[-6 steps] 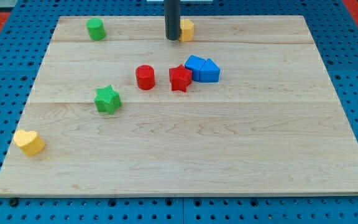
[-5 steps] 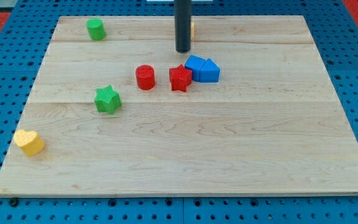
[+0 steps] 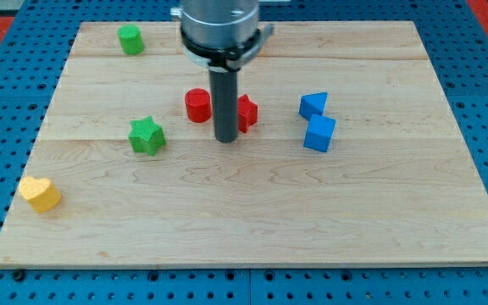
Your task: Move the red star horizontal to the hexagon
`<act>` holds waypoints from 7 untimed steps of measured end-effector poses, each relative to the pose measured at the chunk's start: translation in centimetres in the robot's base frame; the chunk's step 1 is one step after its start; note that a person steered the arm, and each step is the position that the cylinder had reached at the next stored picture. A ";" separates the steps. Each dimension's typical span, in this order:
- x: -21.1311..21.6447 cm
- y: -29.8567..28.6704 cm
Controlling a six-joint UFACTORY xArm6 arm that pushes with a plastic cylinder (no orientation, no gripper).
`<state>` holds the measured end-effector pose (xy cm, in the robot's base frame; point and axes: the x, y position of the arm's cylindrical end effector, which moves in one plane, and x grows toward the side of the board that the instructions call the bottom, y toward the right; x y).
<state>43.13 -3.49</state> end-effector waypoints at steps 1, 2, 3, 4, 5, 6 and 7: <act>-6.1 4.3; -12.8 6.1; -12.8 8.0; -12.6 10.4; -12.1 13.4; -12.0 15.6; -12.1 17.7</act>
<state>31.07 14.22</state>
